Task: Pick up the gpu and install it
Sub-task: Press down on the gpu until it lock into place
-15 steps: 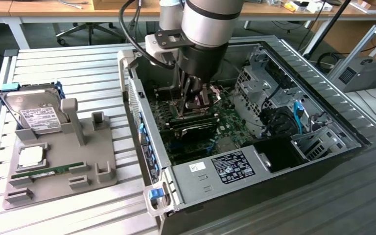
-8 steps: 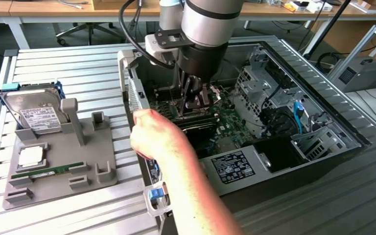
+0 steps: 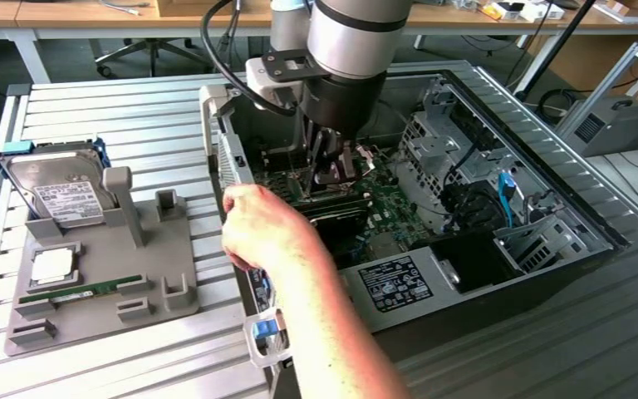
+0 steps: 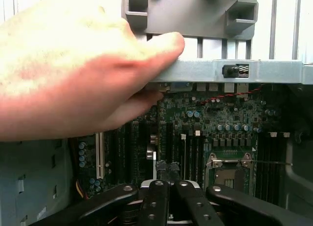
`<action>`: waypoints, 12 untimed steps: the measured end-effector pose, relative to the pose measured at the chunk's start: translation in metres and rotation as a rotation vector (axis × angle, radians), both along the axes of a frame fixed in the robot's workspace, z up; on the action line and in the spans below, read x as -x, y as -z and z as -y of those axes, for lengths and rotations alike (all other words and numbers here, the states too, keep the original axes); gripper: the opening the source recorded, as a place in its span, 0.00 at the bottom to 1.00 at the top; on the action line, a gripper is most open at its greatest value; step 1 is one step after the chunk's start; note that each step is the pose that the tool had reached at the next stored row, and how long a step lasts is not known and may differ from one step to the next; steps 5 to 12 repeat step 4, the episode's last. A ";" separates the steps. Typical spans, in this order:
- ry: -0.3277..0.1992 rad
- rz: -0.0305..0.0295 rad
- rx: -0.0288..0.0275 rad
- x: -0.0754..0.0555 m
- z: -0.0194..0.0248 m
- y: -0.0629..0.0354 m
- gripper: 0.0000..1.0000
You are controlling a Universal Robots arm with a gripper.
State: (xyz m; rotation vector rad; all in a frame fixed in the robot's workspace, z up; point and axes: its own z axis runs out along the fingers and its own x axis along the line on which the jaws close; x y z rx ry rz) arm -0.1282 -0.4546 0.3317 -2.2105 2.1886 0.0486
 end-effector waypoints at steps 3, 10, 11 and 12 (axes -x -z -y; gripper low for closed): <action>0.000 0.0000 0.0000 0.000 0.0000 0.0000 0.11; 0.000 0.0000 0.0000 0.000 0.0000 0.0000 0.11; 0.000 0.0000 0.0000 0.000 0.0000 0.0000 0.11; 0.000 0.0000 0.0000 0.000 0.0000 0.0000 0.11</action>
